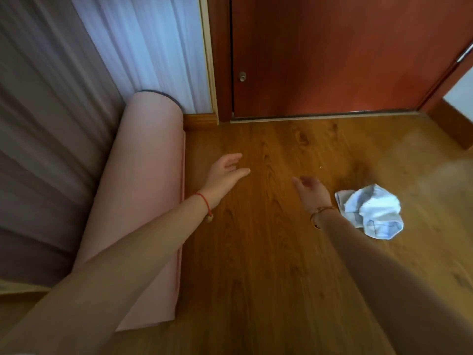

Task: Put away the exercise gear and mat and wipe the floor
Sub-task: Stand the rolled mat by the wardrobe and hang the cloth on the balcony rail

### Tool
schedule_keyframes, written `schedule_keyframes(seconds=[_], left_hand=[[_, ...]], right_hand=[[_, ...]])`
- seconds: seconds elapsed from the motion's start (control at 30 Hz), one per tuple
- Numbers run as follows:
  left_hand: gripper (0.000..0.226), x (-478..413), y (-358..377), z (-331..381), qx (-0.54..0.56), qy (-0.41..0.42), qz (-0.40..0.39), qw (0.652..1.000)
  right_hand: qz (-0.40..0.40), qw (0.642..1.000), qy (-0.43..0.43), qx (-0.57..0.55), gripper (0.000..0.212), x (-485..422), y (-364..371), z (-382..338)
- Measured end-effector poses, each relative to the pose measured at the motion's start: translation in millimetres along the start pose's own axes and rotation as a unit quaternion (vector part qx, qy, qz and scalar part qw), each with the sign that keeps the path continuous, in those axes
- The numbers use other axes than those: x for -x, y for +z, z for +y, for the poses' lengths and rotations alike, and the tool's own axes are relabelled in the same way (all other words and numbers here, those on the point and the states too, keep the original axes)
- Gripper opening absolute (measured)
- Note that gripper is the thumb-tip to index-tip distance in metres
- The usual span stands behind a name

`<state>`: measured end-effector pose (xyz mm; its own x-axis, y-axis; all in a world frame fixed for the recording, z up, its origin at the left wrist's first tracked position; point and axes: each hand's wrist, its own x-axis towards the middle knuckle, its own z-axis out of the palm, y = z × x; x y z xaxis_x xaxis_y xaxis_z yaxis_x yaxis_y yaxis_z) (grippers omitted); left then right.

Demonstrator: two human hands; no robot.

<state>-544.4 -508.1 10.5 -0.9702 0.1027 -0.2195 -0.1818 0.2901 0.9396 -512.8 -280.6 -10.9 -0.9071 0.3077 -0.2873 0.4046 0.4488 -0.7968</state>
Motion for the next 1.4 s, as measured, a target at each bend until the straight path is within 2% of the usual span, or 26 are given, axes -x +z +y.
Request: schedule_keyframes(seconds=[0.1, 0.3, 0.53, 0.77, 0.97, 1.2, 1.4], left_hand=[[0.045, -8.4, 47.5, 3.0, -0.009, -0.012, -0.054, 0.998], [0.034, -20.1, 150.3, 2.7, -0.024, -0.052, -0.172, 0.984], [0.039, -15.8, 244.0, 0.3, -0.033, -0.100, -0.257, 0.961], [0.047, -17.9, 286.4, 2.5, -0.063, -0.113, -0.264, 0.956], [0.048, -17.0, 294.5, 4.3, -0.088, -0.133, -0.242, 0.957], [0.049, 15.7, 262.6, 23.4, -0.088, -0.096, -0.206, 0.970], [0.046, 72.6, 240.8, 75.1, -0.086, -0.096, -0.146, 0.981]], right_hand=[[0.061, 0.998, 0.010, 0.007, 0.051, -10.8, -30.0, 34.1], [0.131, 0.987, 0.062, 0.063, 0.041, -24.3, -82.5, 109.6], [0.078, 0.983, 0.093, 0.140, 0.036, -26.5, -106.7, 175.9], [-0.009, 0.976, 0.092, 0.198, 0.047, -38.4, -114.1, 192.6], [0.004, 0.980, 0.065, 0.187, 0.048, -28.0, -113.1, 194.3], [-0.022, 0.995, 0.059, 0.082, 0.050, -10.2, -135.0, 176.4], [0.025, 0.999, 0.024, 0.001, 0.040, 70.3, -171.2, 145.6]])
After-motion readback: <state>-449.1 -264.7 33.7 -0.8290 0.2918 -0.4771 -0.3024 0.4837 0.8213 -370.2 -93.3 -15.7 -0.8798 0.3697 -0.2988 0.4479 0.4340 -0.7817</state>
